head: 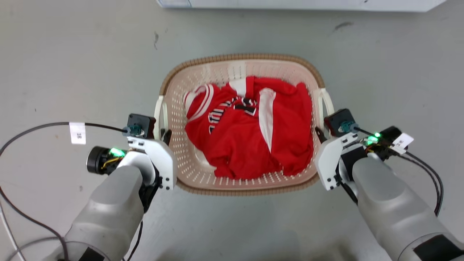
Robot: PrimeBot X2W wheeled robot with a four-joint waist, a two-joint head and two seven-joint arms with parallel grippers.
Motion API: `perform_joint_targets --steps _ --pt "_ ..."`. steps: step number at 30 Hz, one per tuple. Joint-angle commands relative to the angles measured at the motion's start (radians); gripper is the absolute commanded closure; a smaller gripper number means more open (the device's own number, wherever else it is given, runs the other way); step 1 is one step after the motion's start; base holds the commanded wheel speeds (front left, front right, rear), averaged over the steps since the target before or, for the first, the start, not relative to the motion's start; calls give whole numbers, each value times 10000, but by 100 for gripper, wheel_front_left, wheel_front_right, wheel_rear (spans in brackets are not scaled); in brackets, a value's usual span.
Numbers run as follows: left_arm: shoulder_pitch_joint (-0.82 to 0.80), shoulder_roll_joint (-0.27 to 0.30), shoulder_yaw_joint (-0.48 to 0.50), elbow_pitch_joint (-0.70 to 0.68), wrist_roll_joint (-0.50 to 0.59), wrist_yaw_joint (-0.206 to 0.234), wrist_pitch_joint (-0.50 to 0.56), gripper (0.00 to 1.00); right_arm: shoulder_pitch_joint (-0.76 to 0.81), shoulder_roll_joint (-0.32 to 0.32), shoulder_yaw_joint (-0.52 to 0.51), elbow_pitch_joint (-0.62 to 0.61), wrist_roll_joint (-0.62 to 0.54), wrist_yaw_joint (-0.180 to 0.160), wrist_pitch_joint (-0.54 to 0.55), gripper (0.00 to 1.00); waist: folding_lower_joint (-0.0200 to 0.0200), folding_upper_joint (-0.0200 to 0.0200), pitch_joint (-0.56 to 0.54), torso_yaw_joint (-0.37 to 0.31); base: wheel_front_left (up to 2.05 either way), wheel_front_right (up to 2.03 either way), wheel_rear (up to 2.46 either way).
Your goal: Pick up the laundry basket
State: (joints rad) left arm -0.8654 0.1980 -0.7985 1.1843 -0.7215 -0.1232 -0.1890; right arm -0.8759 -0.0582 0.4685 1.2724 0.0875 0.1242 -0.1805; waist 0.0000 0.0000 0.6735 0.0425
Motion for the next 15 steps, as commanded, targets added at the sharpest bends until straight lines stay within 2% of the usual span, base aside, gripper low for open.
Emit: perform_joint_targets --steps 1,15 --pt "130 -91 -194 -171 -77 -111 60 100 180 142 286 -137 143 120 61 100 0 0 -526 -47 0 0 0" --pt "1096 242 -1667 -713 -1568 -119 1120 100 1016 152 1828 -93 1942 124 1315 100 0 0 -2625 -228 0 0 0"
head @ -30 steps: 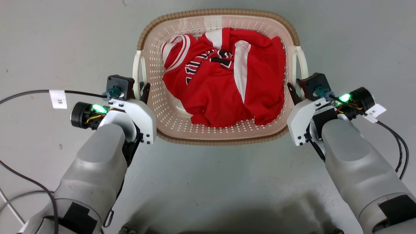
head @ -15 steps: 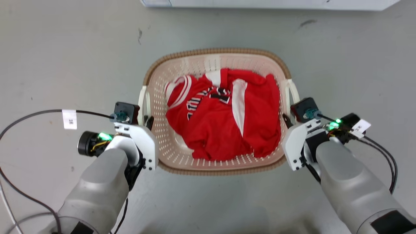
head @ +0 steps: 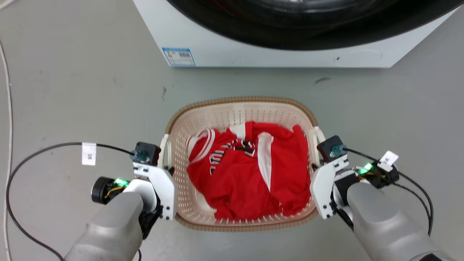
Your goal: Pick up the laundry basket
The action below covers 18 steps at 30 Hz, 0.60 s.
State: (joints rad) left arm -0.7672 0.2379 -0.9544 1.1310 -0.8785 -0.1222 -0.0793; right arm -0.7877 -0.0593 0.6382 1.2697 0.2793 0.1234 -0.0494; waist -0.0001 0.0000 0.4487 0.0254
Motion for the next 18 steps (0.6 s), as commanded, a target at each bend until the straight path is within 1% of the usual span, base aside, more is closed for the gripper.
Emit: perform_joint_targets --steps 1,8,18 --pt "298 -51 -434 -246 -281 -129 265 100 314 163 402 -51 335 131 197 100 1 0 -829 -87 0 0 0" --pt "868 128 -1122 -450 -999 -129 900 100 892 151 1038 -98 1125 131 723 100 1 0 -1884 -172 0 0 0" --pt "1592 215 -1985 -536 -1758 -131 1282 100 1690 147 1946 -179 2098 129 1251 100 1 0 -3341 -244 0 0 0"
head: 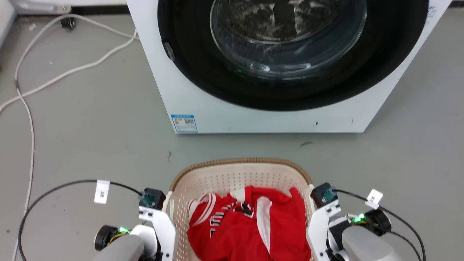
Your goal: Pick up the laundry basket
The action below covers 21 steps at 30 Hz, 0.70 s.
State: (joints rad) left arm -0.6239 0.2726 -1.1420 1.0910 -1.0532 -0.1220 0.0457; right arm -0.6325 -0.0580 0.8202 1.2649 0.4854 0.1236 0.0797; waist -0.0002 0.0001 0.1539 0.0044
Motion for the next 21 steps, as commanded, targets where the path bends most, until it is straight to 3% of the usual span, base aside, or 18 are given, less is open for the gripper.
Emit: perform_joint_targets --steps 1,21 --pt "247 -138 -177 -123 -74 -133 35 100 230 128 210 -141 125 129 3 100 2 -1 -543 -37 0 0 0" --pt "1268 -116 -1028 4 -1067 -130 445 100 1310 -180 1601 -287 1728 123 596 100 2 -1 -2053 -129 0 0 0"
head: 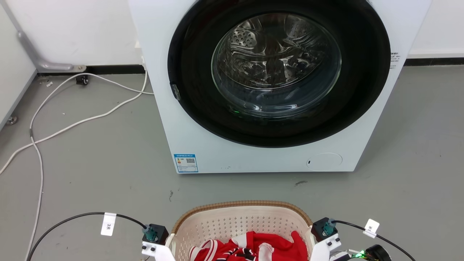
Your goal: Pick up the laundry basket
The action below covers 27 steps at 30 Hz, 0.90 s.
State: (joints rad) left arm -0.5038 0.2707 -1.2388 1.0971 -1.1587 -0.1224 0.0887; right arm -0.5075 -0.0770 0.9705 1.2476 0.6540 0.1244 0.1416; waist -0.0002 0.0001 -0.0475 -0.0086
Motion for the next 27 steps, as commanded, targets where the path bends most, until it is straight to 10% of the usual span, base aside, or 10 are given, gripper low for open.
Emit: perform_joint_targets --steps 1,27 --pt "72 -109 -82 -51 -16 -127 28 100 88 4 154 -112 104 116 -2 100 2 -1 -62 1 0 0 0" --pt "219 -140 -362 -100 -312 -126 276 100 107 -88 1344 -84 1382 116 257 100 2 -1 -245 -2 0 0 0"
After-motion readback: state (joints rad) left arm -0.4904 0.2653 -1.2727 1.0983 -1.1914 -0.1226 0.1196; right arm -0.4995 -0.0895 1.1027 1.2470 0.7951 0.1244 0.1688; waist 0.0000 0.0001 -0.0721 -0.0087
